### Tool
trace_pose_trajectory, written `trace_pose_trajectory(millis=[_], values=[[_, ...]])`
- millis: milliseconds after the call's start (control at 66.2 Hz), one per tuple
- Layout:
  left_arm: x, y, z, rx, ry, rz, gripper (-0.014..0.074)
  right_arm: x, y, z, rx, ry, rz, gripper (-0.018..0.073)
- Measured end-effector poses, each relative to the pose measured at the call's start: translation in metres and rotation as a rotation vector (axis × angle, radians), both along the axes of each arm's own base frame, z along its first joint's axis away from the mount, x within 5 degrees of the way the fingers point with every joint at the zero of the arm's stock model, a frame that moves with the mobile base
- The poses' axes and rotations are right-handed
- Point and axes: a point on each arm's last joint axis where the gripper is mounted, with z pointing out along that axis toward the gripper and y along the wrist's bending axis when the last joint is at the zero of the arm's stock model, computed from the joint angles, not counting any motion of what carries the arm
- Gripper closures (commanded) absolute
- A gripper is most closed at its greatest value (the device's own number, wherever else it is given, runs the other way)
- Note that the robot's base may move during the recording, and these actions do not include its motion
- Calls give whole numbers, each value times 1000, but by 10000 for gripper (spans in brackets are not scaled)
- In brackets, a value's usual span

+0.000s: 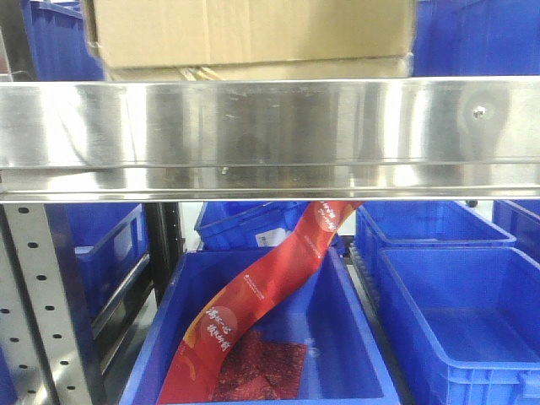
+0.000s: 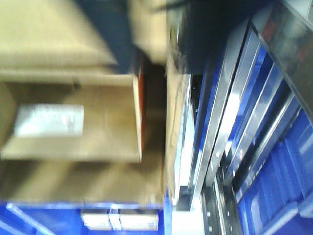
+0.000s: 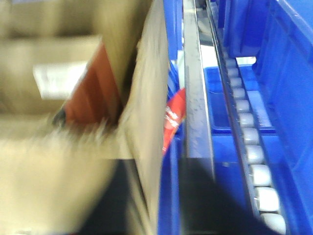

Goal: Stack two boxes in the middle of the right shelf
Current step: 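Push the held boxes onto the middle shelf with both grippers, then open both grippers and release the boxes on the shelf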

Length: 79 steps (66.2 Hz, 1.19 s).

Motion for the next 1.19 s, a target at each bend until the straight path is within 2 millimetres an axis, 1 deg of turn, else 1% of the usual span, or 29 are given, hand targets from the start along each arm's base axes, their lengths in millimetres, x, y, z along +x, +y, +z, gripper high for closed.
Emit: trace_pose_trajectory(millis=[151,272,363,408,484,529,544,559,605,665,710,756,816,846,877,892,907,967,1013,1028,1118,1194], values=[[0,0,-1,9,8,-8,706,-1,0,1,-13,-3,8,722],[-6,-4,-1,38,39,-89,706,-11,-3,10,-29,-40,25,722],[-17,-5,0,13,13,-158,706,-20,-3,16,-25,-135,60,722],[-21,-8,-5,-11,-14,-198,706,-27,-4,15,-18,-189,81,722],[-30,-8,-16,-43,-57,-251,706,-33,-3,3,-10,-236,114,722],[-35,-9,-31,-51,-61,-275,706,-36,-3,-9,-7,-249,129,722],[-36,-9,-33,-57,-74,-285,706,-37,-4,-10,-3,-269,132,722],[-37,-8,-36,-60,-78,-288,706,-38,-5,-16,-4,-267,135,722],[-42,-6,-47,-78,-92,-304,706,-41,-10,-26,2,-297,138,722],[-49,3,-62,-122,-108,-302,706,-44,-19,-39,36,-319,115,722],[-54,12,-73,-156,-117,-287,706,-48,-30,-49,58,-328,81,722],[-59,22,-83,-181,-128,-265,706,-54,-39,-58,74,-334,54,722],[-70,37,-93,-198,-148,-233,706,-65,-48,-65,74,-346,30,722],[-77,45,-99,-203,-156,-214,706,-71,-50,-69,63,-352,32,722],[-83,52,-105,-204,-157,-196,706,-78,-52,-70,44,-364,36,722],[-86,54,-107,-206,-159,-189,706,-82,-53,-67,41,-382,37,722],[-90,58,-110,-205,-162,-180,706,-85,-53,-69,27,-381,42,722],[-106,67,-118,-206,-167,-158,706,-99,-54,-72,1,-394,50,722],[-118,72,-121,-207,-178,-149,706,-108,-56,-73,-8,-405,51,722],[-122,74,-126,-206,-172,-144,706,-111,-56,-76,-11,-399,51,722],[-148,82,-136,-208,-193,-131,707,-130,-58,-84,-18,-401,51,722],[-168,86,-139,-212,-227,-132,707,-146,-60,-89,-25,-399,42,722]])
